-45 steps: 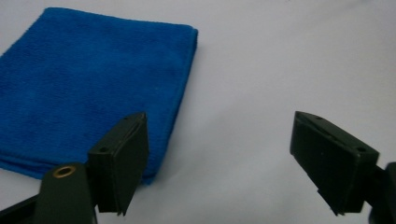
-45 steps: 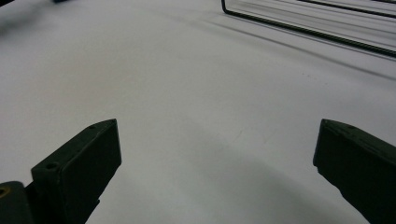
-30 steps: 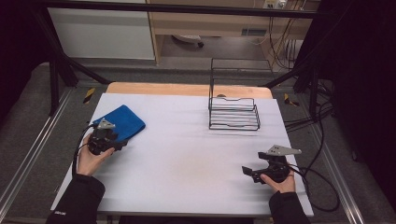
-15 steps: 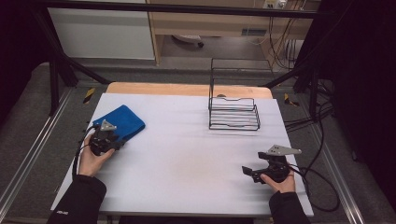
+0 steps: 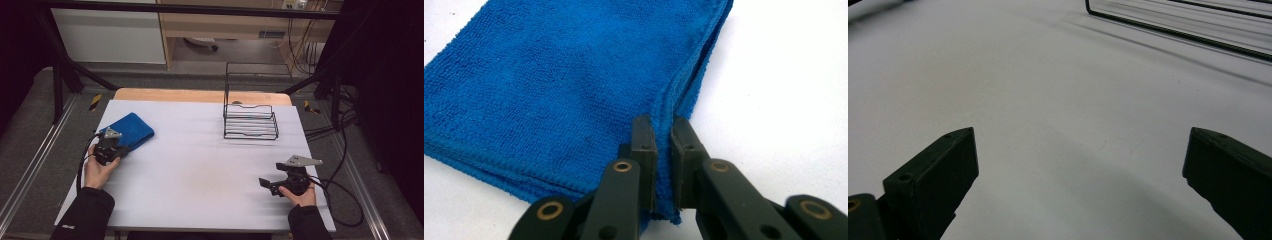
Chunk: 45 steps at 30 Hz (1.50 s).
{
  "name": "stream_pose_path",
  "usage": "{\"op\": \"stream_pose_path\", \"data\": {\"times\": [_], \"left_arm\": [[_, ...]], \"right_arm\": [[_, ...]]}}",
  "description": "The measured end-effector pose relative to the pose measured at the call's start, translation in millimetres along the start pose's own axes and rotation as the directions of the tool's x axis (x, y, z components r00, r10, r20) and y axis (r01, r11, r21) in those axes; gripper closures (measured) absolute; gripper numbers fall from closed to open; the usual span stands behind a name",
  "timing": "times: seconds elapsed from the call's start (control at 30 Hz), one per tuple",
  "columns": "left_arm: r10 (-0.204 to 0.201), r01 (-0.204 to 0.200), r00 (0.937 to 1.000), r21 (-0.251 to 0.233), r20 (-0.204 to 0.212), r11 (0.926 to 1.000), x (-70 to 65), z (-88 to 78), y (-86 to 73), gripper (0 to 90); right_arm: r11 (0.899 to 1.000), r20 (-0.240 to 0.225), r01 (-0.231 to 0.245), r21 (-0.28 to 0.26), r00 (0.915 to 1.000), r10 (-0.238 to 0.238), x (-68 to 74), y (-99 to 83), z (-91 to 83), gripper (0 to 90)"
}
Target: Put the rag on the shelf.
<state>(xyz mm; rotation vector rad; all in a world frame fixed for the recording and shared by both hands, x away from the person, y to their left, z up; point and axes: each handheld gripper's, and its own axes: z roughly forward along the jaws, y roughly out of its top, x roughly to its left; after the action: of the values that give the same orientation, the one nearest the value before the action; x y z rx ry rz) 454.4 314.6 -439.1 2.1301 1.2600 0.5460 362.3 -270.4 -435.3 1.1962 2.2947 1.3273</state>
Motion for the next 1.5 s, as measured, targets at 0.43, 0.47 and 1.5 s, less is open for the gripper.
{"op": "stream_pose_path", "data": {"times": [0.43, 0.47, 1.5], "left_arm": [[0.023, -0.020, 0.9986, -0.060, 0.047, 0.9980, -14.2, -16.7, 4.8, 85.0], [0.029, -0.025, 0.9981, -0.061, 0.054, 0.9978, -16.4, -17.9, 5.0, 85.1], [0.160, -0.133, 0.9370, -0.107, 0.311, 0.9854, -147.5, -32.3, 7.4, 85.1]], "right_arm": [[1.000, -0.005, -0.006, -0.002, 1.0000, 0.006, 0.4, 0.3, -0.7, 2.1], [1.000, -0.005, -0.006, -0.003, 1.0000, 0.006, 0.4, 0.3, -0.8, 2.1], [1.000, -0.006, 0.005, 0.001, 1.0000, -0.005, 2.2, 0.5, -0.2, 2.3]]}}
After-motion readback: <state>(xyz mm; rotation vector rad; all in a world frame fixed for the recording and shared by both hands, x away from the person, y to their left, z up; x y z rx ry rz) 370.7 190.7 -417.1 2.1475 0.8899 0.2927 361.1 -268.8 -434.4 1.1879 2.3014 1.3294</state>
